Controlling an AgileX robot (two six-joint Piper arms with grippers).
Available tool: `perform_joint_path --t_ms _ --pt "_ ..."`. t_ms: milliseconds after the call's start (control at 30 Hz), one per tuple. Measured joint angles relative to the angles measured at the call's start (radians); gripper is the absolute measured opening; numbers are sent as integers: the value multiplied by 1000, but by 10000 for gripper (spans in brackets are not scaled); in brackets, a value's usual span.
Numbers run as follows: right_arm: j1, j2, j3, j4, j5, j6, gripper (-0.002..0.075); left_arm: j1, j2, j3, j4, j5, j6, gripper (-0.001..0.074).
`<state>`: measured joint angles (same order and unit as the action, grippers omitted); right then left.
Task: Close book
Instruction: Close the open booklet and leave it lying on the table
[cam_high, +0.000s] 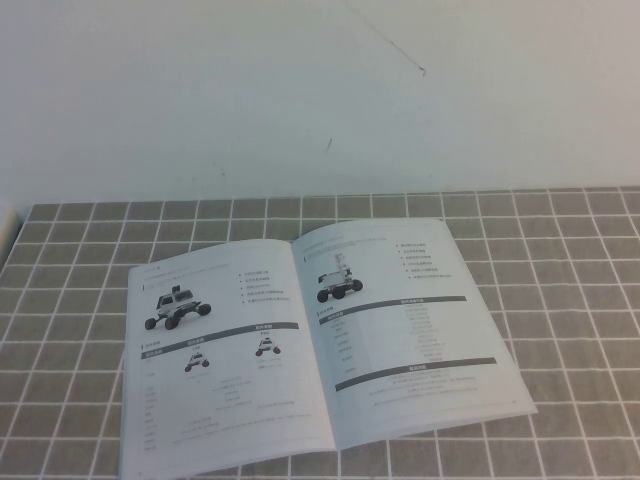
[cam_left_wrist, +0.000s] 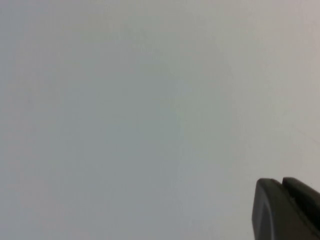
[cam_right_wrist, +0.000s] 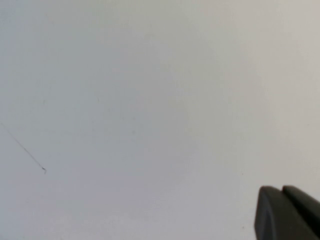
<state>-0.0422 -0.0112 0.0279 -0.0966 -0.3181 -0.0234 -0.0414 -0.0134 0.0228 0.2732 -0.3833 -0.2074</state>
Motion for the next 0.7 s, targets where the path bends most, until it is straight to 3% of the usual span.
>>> perform_joint_path --t_ms 100,200,300,433,567,700 --pt "0 0 0 0 7 -2 -3 0 0 0 2 -42 -2 -4" --pt "0 0 0 0 117 -2 -3 0 0 0 2 29 -4 -4" --pt "0 0 0 0 318 -2 -3 0 0 0 2 263 -8 -4" --pt "0 0 0 0 424 -2 -3 0 0 0 -9 577 -14 -4" --pt "0 0 0 0 425 -2 -3 0 0 0 -9 568 -31 -4" --pt "0 0 0 0 302 -2 -3 0 0 0 -39 474 -179 -4"
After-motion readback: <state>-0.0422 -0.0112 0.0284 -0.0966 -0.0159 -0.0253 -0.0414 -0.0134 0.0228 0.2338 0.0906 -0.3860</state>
